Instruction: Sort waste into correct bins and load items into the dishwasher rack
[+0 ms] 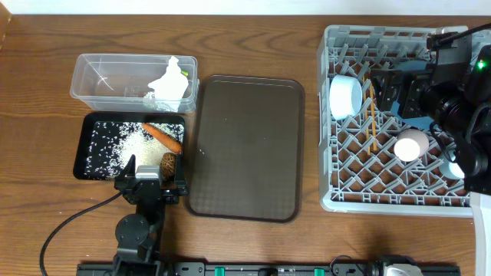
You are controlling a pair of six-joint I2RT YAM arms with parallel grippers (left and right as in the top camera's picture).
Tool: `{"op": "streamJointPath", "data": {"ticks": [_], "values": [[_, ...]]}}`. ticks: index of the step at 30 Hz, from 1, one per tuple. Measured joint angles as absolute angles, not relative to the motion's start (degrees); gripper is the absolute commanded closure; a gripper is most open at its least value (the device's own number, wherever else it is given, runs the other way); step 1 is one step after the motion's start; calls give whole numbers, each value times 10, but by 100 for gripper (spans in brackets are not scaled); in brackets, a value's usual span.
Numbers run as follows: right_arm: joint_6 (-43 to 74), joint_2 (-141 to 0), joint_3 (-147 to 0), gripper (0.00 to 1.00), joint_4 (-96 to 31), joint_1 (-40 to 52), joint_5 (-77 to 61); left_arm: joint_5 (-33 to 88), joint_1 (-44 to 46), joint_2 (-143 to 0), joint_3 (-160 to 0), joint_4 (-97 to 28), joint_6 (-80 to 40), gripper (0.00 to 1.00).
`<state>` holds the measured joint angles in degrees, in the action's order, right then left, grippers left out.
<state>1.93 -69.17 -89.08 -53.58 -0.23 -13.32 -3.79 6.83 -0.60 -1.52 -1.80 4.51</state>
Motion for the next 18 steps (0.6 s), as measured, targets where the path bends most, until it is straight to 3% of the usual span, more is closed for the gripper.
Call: {"op": "streamJointPath", "data": {"ticks": [18], "values": [[22, -692, -891, 1, -590, -2, -133, -38, 68, -6, -15, -18, 45, 2]]}}
